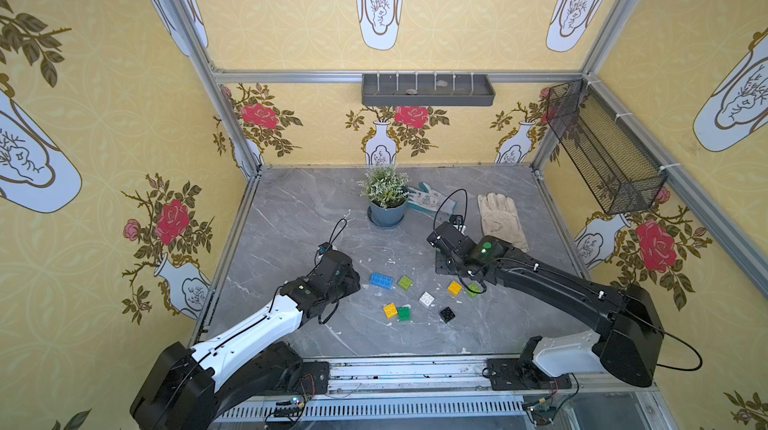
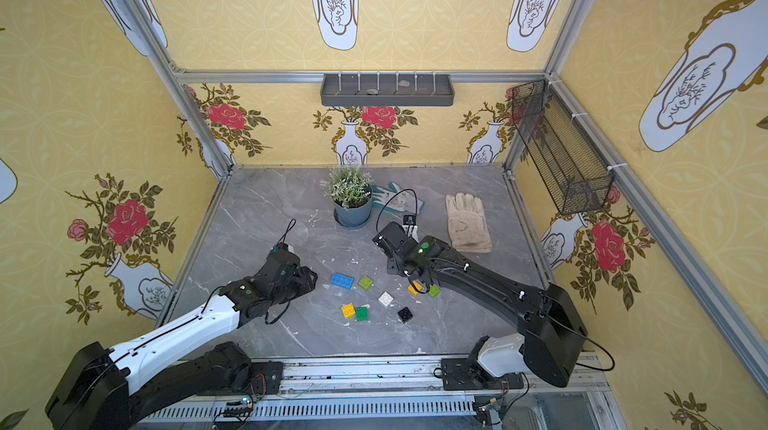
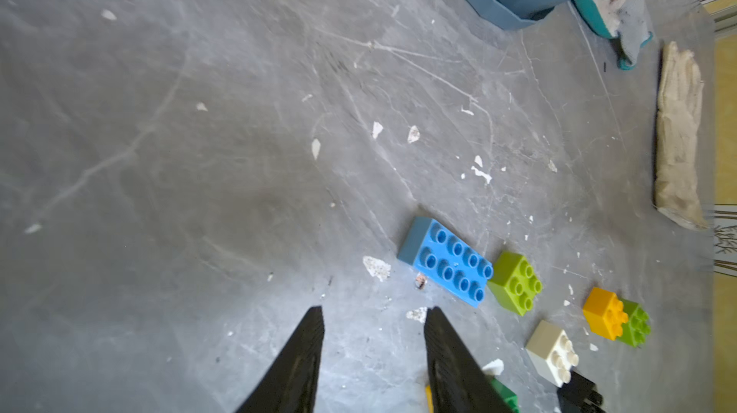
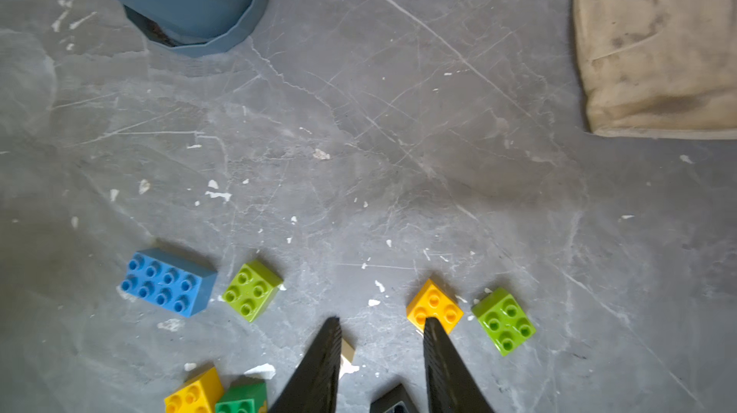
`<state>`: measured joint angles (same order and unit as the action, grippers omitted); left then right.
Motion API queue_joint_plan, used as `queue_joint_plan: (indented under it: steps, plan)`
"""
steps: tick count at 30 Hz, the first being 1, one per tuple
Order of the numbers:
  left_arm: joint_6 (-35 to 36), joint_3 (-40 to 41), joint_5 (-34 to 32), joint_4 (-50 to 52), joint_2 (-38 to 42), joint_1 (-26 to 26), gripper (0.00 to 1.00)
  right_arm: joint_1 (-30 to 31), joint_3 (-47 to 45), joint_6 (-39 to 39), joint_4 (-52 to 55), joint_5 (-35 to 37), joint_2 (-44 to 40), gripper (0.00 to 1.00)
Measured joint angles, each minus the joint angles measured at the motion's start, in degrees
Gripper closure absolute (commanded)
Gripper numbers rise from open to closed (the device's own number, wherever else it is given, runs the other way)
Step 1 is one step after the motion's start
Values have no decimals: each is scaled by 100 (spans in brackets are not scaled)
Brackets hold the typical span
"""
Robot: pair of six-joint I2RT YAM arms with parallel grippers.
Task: Assemble the number 4 with lego
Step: Pick up the lego brick from the center of the board.
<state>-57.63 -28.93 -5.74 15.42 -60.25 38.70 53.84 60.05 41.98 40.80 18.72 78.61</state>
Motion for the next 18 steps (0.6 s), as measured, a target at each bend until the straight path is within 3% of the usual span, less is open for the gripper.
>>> queue_joint_plan:
  steps: [3,6,18]
  plan:
    - [-140,-59,111,-76,-70,221,60,201,-195,-205,-321,-595,223,56]
    - [-214,-116,208,-136,-155,444,63,348,-352,-356,-448,-1086,595,45]
    - [-527,-120,601,-114,-389,518,61,468,-501,-785,-575,-1670,1349,45]
